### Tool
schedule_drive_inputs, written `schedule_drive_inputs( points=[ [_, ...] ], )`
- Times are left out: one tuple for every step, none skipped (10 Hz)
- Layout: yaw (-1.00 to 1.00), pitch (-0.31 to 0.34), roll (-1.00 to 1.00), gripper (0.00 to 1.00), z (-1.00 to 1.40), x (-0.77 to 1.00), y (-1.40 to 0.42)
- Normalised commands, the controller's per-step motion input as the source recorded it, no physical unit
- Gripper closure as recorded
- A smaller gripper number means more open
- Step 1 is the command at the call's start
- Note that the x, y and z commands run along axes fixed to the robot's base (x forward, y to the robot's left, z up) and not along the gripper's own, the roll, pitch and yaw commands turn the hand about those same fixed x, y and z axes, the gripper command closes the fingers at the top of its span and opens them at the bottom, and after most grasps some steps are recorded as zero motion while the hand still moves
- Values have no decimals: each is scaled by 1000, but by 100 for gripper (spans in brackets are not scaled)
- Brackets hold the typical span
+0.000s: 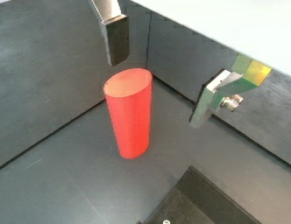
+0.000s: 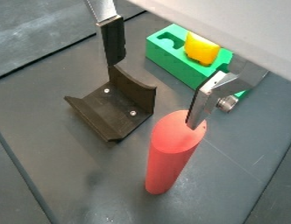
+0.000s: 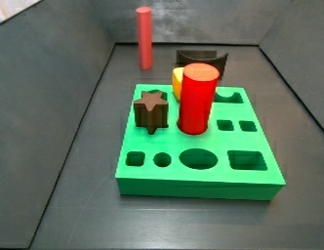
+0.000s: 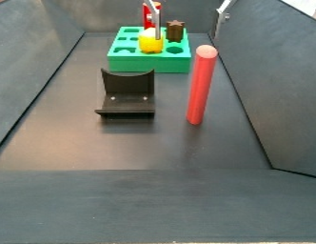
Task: Pick up the oval object. Move up. Move to above the board. Insert the oval object.
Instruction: Pick up the oval object.
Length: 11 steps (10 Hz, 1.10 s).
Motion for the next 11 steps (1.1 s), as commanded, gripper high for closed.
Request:
schedule_drive_inputs(
  points=[
    [0, 0, 0, 0, -23, -17, 0],
    [-140, -79, 0, 0, -111, -220, 0],
    [-369, -180, -13, 0, -334, -257, 0],
    [-557, -177, 0, 0, -400, -300, 0],
    [-677, -119, 0, 0, -223, -309, 49],
    [-677, -61, 0, 0, -157, -300, 74],
    [-537, -3, 80, 0, -126, -357, 71],
    [-451, -21, 93, 0, -234, -331, 63],
    [-449, -150, 21, 0, -743, -249, 23],
    [-414, -127, 11, 0, -911, -297, 77],
    [-191, -140, 57, 0, -931, -194, 34]
  ],
)
